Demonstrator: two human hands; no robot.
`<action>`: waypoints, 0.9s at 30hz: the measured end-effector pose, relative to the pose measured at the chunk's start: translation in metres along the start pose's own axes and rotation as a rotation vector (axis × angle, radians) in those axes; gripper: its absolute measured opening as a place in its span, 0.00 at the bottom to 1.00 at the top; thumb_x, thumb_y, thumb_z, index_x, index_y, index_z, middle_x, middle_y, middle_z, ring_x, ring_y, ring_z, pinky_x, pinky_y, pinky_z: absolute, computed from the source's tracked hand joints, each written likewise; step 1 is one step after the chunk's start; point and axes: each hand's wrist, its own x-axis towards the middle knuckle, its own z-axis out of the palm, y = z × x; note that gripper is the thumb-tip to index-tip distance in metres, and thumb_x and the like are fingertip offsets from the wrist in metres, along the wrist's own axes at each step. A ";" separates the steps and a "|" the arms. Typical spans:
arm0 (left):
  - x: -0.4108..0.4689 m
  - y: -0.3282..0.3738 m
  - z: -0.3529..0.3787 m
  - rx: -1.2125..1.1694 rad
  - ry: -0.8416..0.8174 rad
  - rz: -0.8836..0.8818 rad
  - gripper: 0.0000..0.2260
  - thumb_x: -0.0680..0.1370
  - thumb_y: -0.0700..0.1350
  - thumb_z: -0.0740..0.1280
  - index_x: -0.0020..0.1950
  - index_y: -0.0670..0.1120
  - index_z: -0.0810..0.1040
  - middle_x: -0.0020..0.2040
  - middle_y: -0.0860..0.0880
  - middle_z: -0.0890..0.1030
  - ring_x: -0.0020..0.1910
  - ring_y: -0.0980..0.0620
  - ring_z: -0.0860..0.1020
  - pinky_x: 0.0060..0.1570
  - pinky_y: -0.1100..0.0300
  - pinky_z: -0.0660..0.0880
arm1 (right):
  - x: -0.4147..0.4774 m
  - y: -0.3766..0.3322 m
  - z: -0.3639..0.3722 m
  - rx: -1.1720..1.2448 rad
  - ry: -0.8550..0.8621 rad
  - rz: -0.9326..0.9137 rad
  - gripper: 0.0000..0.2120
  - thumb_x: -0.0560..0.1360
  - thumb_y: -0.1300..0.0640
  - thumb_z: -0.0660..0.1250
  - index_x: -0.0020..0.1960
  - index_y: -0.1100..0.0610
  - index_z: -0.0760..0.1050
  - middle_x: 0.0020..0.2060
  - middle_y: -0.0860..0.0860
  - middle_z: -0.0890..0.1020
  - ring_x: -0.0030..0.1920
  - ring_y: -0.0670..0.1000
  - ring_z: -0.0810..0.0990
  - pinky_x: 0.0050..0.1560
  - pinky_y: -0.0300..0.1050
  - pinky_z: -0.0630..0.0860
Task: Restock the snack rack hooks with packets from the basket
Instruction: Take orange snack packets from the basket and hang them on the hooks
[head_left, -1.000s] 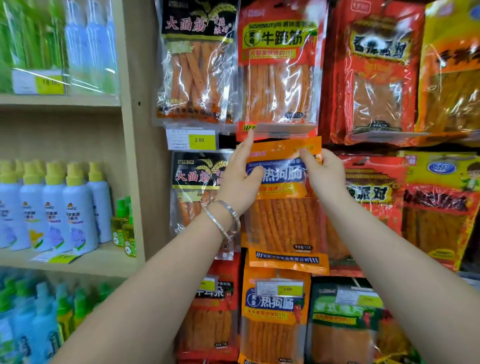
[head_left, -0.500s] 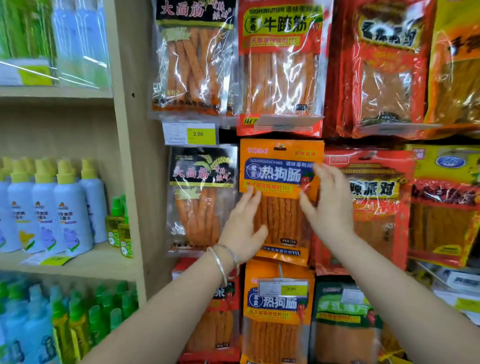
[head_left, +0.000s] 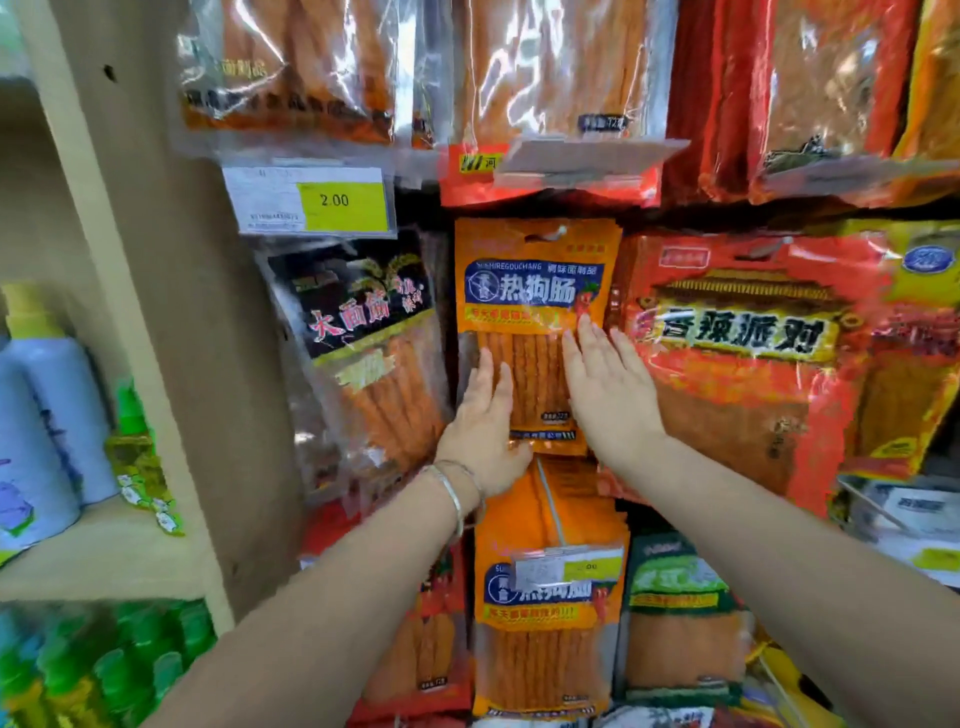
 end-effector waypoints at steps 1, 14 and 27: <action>0.003 -0.002 0.004 0.013 -0.003 -0.003 0.42 0.75 0.50 0.66 0.77 0.45 0.39 0.75 0.47 0.31 0.77 0.47 0.41 0.73 0.53 0.54 | 0.004 -0.002 0.002 0.017 -0.004 0.000 0.28 0.79 0.65 0.51 0.76 0.66 0.43 0.75 0.66 0.47 0.76 0.58 0.51 0.75 0.51 0.42; -0.052 0.028 -0.021 -0.253 0.028 -0.044 0.24 0.77 0.41 0.64 0.72 0.42 0.66 0.73 0.42 0.64 0.73 0.49 0.62 0.69 0.64 0.55 | -0.039 -0.002 -0.044 0.630 -0.077 0.089 0.21 0.74 0.59 0.64 0.67 0.54 0.70 0.63 0.56 0.75 0.59 0.58 0.76 0.59 0.51 0.72; -0.466 -0.022 0.041 -0.462 -0.219 -0.890 0.08 0.75 0.35 0.67 0.52 0.38 0.82 0.49 0.39 0.82 0.50 0.44 0.80 0.49 0.61 0.71 | -0.368 -0.180 -0.041 1.384 -0.821 0.254 0.12 0.72 0.68 0.69 0.52 0.58 0.74 0.40 0.52 0.77 0.44 0.52 0.77 0.48 0.40 0.71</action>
